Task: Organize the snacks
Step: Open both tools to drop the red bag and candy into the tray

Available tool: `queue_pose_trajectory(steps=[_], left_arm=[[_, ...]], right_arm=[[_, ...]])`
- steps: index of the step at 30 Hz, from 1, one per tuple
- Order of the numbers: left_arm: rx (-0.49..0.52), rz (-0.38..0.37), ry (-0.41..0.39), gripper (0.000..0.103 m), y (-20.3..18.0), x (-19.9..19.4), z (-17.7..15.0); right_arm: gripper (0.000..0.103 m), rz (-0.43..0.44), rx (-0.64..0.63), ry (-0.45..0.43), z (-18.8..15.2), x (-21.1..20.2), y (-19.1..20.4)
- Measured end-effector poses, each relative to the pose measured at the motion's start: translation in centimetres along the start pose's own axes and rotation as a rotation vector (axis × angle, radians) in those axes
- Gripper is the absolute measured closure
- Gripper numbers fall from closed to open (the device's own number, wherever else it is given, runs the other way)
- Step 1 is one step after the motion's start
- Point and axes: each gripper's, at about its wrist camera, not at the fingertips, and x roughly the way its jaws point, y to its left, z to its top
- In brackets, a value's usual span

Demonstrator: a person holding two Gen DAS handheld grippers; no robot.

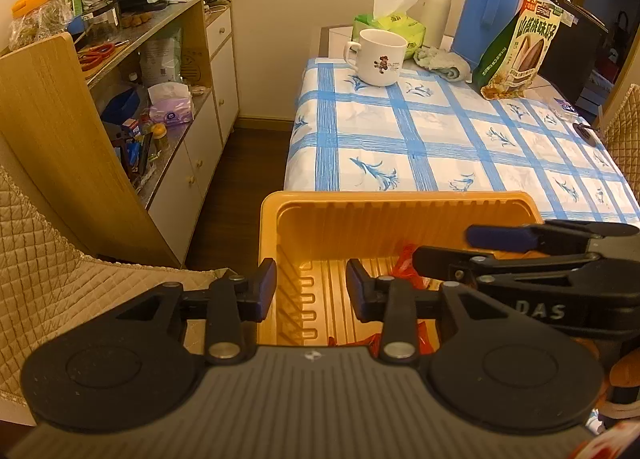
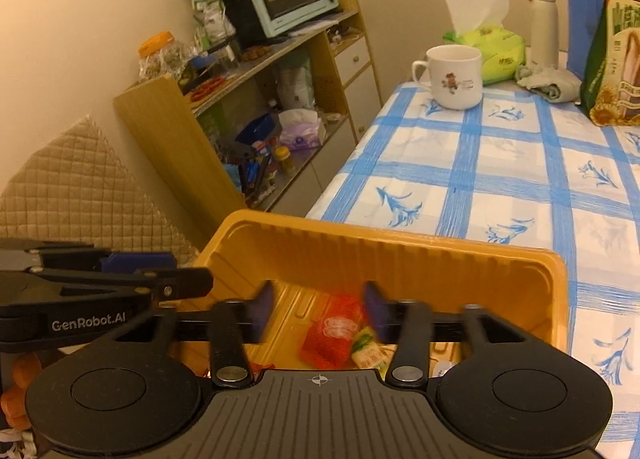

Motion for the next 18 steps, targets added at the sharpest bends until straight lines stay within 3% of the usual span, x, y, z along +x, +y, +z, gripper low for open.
queue_pose_trajectory(steps=[7, 18], left_arm=[[0.004, -0.014, -0.018, 0.054, -0.6, -1.3, -0.5], [0.028, -0.043, -0.049, 0.030, -2.9, -4.2, -1.8]], right_arm=[[0.036, -0.018, 0.036, 0.008, -0.3, -1.8, -1.1], [0.016, -0.044, 0.051, -0.021, -1.6, -7.0, -2.5]])
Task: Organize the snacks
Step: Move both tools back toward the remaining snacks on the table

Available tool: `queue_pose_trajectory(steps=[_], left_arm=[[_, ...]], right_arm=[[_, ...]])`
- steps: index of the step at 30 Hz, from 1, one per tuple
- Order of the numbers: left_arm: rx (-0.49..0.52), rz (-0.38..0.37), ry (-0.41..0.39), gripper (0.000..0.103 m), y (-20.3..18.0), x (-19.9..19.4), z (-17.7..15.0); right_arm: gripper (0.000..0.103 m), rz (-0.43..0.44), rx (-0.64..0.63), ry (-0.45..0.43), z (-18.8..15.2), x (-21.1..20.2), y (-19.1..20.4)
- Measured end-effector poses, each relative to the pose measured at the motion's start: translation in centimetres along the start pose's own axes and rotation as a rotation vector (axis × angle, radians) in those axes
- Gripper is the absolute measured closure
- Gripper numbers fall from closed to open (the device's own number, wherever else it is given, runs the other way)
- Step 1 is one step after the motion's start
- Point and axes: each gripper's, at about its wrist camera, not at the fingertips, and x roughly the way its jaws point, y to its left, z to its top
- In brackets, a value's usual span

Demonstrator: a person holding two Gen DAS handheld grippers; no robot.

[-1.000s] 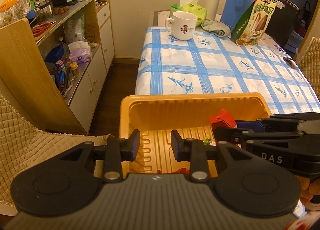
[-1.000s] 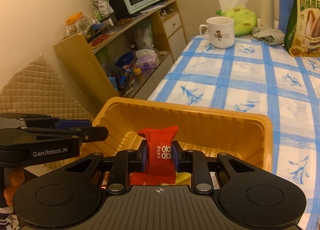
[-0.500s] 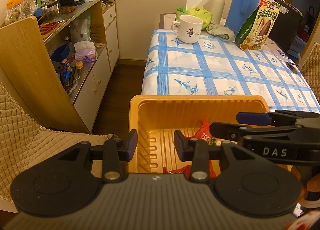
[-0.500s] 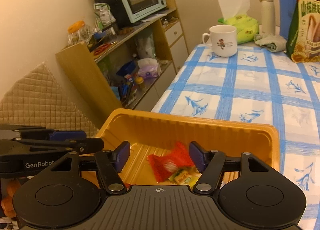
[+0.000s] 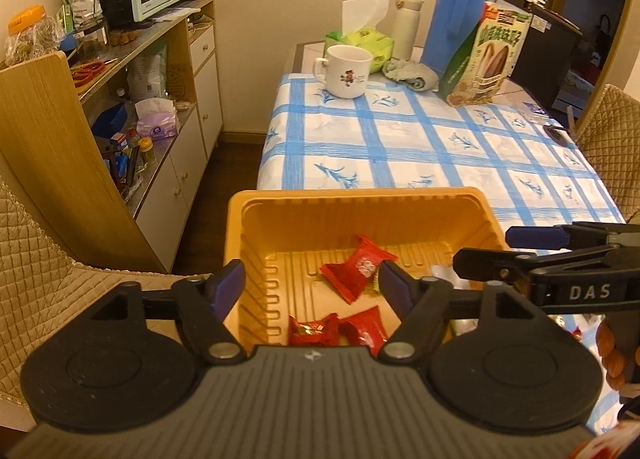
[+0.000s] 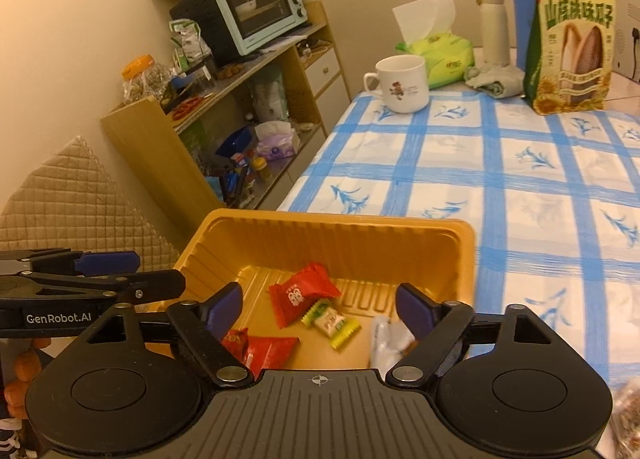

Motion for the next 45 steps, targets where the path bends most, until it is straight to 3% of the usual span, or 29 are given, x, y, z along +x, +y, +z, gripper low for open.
queue_pose_trajectory(steps=[2, 10, 29, 45], left_arm=[[0.003, -0.006, -0.003, 0.023, -0.6, -0.6, -0.3], [0.002, -0.024, -0.019, 0.018, -3.2, -3.5, -2.2], [-0.030, 0.004, -0.007, 0.017, -10.0, -10.2, -8.3], [-0.011, -0.019, 0.040, 0.017, -18.4, -11.7, -12.4]], right_arm=[[0.013, -0.004, -0.002, -0.007, -0.3, -1.2, -0.2], [0.009, -0.003, -0.018, -0.021, -2.5, -5.6, -0.5], [0.008, 0.030, -0.027, -0.023, -8.2, -15.6, -2.9], [0.008, 0.002, -0.004, 0.009, -13.2, -22.5, -9.2]])
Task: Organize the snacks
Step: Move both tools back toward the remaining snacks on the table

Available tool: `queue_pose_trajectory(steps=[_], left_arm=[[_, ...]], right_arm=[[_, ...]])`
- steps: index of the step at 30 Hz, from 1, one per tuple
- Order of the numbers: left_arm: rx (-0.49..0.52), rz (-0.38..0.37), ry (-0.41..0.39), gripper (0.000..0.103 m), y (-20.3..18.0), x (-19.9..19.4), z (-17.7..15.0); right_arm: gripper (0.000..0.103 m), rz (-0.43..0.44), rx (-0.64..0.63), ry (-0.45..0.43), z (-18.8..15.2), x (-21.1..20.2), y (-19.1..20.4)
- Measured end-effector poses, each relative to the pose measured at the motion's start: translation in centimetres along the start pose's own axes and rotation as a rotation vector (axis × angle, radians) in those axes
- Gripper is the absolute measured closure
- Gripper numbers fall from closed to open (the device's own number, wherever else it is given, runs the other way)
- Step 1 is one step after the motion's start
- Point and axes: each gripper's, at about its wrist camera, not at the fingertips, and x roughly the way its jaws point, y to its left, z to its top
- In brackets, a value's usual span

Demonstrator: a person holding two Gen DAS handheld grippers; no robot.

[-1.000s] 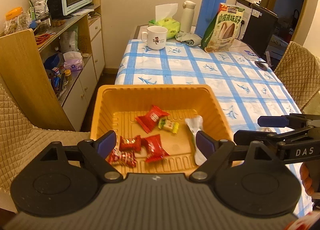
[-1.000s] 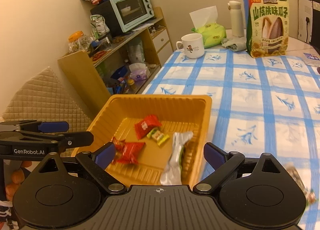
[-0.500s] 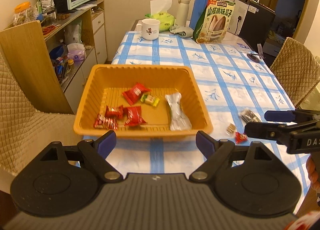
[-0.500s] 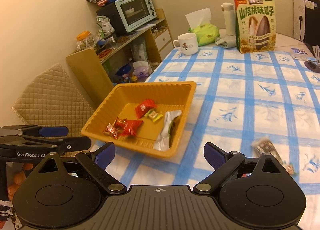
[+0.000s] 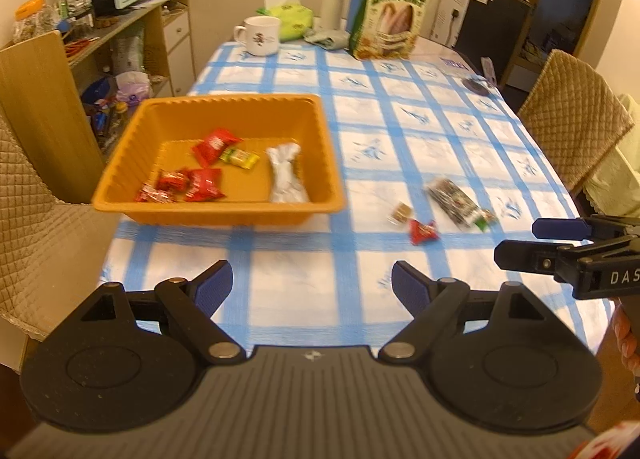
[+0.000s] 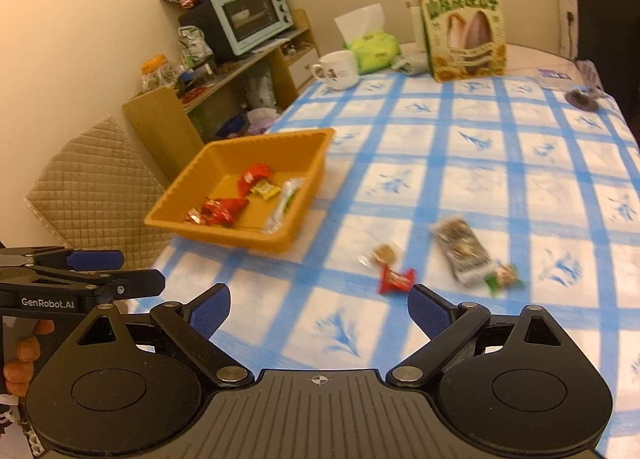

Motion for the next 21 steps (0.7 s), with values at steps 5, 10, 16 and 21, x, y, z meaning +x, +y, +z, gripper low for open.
queue_pose_trajectory(steps=[5, 10, 16, 21], left_arm=[[0.031, -0.023, 0.017, 0.017, -3.3, 0.8, -0.6], [0.060, -0.046, 0.031, 0.018, -6.1, 1.8, -1.1], [0.097, -0.073, 0.038, 0.018, -9.0, 3.1, -1.2], [0.147, -0.081, 0.027, 0.018, -11.0, 4.2, -1.4]], right_arm=[[0.008, -0.037, 0.010, 0.008, -1.3, -1.5, -2.3], [0.008, -0.058, 0.033, 0.015, -2.4, -2.9, -4.8], [0.008, -0.095, 0.055, 0.022, -3.4, -4.0, -7.3], [0.008, -0.130, 0.075, 0.028, -3.9, -4.2, -9.1]])
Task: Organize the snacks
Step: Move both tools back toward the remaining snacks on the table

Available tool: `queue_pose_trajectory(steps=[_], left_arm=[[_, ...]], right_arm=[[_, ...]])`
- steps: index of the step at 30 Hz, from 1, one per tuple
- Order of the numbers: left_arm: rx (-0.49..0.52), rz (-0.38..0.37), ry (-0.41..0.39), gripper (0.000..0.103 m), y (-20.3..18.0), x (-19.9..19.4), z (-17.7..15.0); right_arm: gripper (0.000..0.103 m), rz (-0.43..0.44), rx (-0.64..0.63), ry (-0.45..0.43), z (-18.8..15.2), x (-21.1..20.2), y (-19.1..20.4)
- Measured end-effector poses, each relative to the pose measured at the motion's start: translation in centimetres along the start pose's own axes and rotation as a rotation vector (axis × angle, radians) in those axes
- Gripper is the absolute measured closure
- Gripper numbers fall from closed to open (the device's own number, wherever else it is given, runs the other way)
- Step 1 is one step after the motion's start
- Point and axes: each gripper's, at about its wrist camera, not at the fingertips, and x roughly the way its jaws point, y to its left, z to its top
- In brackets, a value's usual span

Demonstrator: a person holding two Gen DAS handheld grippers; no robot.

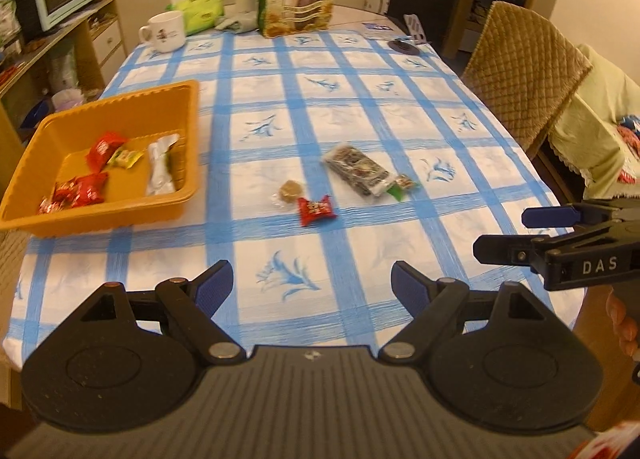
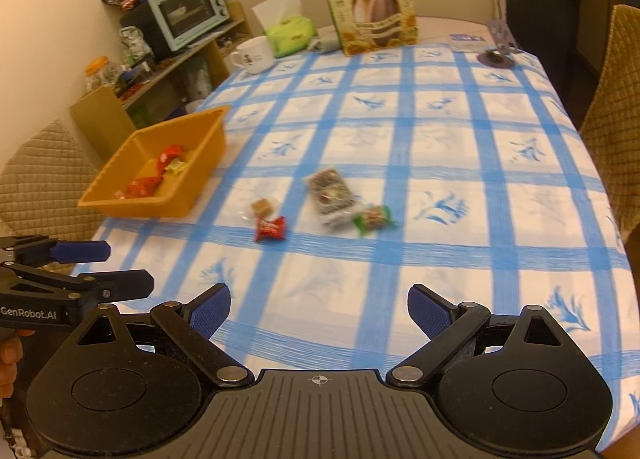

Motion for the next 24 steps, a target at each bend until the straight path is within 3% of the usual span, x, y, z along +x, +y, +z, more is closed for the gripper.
queue_pose_trajectory(steps=[15, 24], left_arm=[[0.090, 0.011, 0.025, 0.020, -1.1, 3.8, 0.5], [0.146, 0.034, 0.045, 0.030, -0.8, 6.9, 0.5]], right_arm=[[0.008, -0.044, 0.039, 0.018, 0.1, 1.4, -2.7], [0.008, -0.066, 0.056, 0.038, 0.3, 2.9, -3.2]])
